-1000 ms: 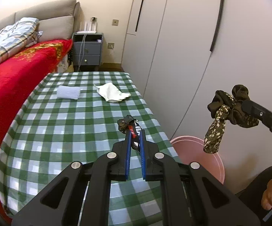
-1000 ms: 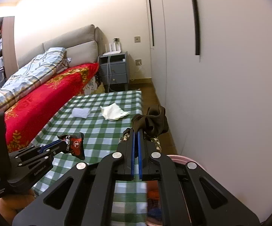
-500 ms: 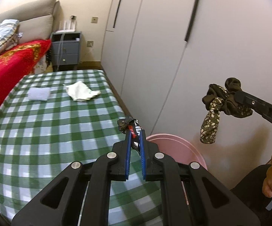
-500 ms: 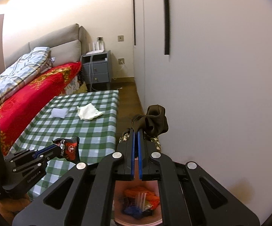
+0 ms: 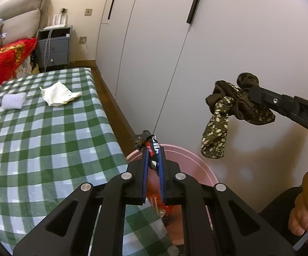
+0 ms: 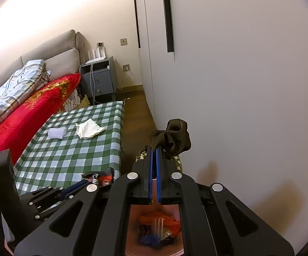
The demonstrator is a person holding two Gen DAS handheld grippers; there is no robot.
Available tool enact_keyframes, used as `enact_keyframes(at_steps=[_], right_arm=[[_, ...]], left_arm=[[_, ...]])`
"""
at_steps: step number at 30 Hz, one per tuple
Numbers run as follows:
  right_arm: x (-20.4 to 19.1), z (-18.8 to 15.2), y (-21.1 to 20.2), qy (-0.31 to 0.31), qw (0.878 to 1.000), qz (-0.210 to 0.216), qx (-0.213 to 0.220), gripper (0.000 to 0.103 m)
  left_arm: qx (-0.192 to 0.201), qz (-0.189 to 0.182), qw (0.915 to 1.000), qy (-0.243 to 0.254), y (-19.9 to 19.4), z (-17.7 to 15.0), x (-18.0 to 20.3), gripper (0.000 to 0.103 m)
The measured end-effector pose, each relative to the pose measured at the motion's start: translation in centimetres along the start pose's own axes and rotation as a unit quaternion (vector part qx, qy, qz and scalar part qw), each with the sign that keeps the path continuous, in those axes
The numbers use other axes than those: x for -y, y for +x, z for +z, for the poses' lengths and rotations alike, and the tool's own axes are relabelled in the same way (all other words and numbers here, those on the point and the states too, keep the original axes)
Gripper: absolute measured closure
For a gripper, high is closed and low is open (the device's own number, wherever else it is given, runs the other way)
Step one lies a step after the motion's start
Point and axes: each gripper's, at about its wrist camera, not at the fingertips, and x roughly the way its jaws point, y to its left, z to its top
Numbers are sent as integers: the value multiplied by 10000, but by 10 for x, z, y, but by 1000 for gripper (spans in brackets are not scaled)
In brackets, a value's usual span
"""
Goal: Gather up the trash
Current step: 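Open the right gripper over the pink bin while the left releases the red wrapper there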
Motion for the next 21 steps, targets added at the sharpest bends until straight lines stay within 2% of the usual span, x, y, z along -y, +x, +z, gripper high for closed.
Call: enact_keyframes(at_steps=[9,12,14,15,17,19,21], right_arm=[[2,0,18,54,9999,-59,-114,100],[2,-1,22,42,9998,-104,-141,100],[3,-1,24,75,9997,-140,-167,96],[4,-1,25,99,9996,-178,-181,95],[6,-1,27,156,9993,-212,-250,86],[6,-1,25,150,9993,-290,-205,62],[7,0,23,146,9992,-329,-150,59]], left_arm=[[-184,-144,9997,-103,22,-3,1,94],[-328,-319,9989,-110,30,-3,3,94],[-458,-420,9980,-126,36,-4,3,93],[-549,-482,9972,-162,40,-6,2,89],[-631,-529,9963,-235,43,-8,-1,80],[-678,-548,9956,-337,43,-10,-5,77],[-658,-543,9956,-381,41,-10,-8,77]])
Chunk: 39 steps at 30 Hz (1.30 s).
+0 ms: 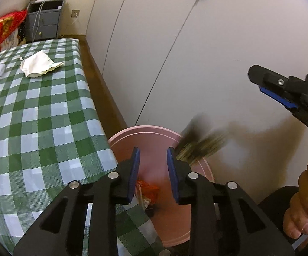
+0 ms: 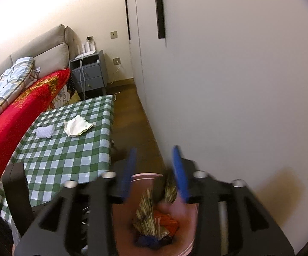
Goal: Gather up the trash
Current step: 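Open the right gripper over the pink bin while the left releases the red wrapper there, then move both open grippers back to the white mesh pad and white paper bag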
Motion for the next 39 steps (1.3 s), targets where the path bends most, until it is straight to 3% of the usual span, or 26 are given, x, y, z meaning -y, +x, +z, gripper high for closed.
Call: enact_keyframes(at_steps=[8,16,28,33,36,39], right_arm=[[0,-2,-2,31,9999,108,65,59],[-18,2,6,-10,9992,364,137,59],[-77,13,51,-88,9930,1176,94,59],[-110,18,82,-20,9854,1705,8,71],[-137,19,103,-93,9811,1931,2,72],[-160,18,125,-99,9774,2109,-89,72]], left_arm=[[195,155,9997,-43,-19,0,-8,77],[587,681,9957,-225,-44,2,-42,77],[993,1482,9829,-449,-68,9,-107,77],[1019,1868,9762,-415,-75,12,-137,77],[1118,1968,9710,-772,-84,17,-158,77],[1178,2195,9662,-662,-84,30,-167,77]])
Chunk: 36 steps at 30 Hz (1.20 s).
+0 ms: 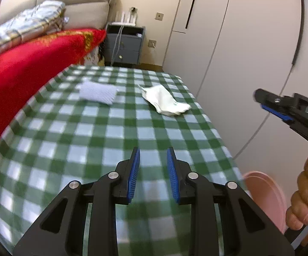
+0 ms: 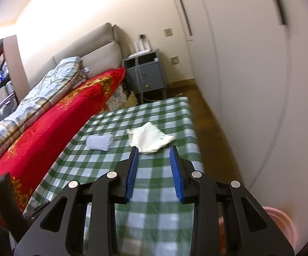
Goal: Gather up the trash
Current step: 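Move both open grippers back to the white mesh pad and white paper bag, then grasp the white mesh pad with the left gripper while the right grasps the white paper bag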
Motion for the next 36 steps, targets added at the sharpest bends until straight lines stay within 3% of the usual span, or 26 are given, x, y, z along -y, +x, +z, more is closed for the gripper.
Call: enact_keyframes(at_steps=[12,16,21,26,36], right_arm=[[5,6,105,607,9973,3,-411,70],[13,8,134,775,9952,-194,-573,64],[16,3,165,865,9919,-427,-826,55],[13,-3,186,835,9889,-592,-1073,55],[11,-5,203,763,9845,-925,-1277,55]], left_arm=[[97,640,9965,-533,45,47,-63,77],[124,810,9945,-657,63,63,-83,75],[21,984,9917,-826,90,79,-107,50],[-106,1018,9914,-820,114,94,-119,39],[-322,929,9916,-841,152,116,-128,37]])
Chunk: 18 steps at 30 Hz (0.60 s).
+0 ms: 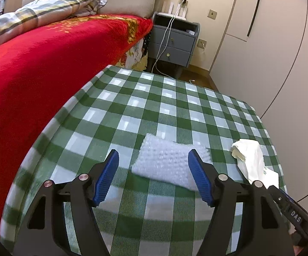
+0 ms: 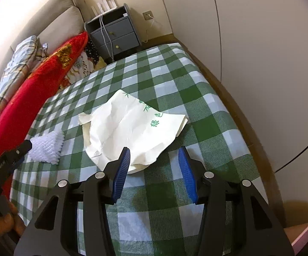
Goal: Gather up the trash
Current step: 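Grasp the white mesh pad with the left gripper while the right grasps the white paper bag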
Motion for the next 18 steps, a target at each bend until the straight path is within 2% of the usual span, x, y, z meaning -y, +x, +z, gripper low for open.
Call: enact_keyframes(at_steps=[8,10,11,13,15,18], right_arm=[[-4,0,1,-78,9998,-170,15,56],[-4,0,1,-91,9998,-193,14,60],[-4,0,1,-92,9998,-195,17,62],[-3,-1,1,-69,9998,-201,21,77],[-3,-1,1,-69,9998,-177,30,84],[-4,-2,0,-104,9998,-138,54,89]], left_arm=[[-173,-63,9997,142,16,2,8,37],[-213,-74,9996,162,18,1,9,38],[-227,-87,9996,161,19,0,9,42],[-255,-125,9995,168,21,-1,11,53],[-266,-181,9993,195,20,-2,12,72],[-283,-266,9989,262,17,-3,16,84]])
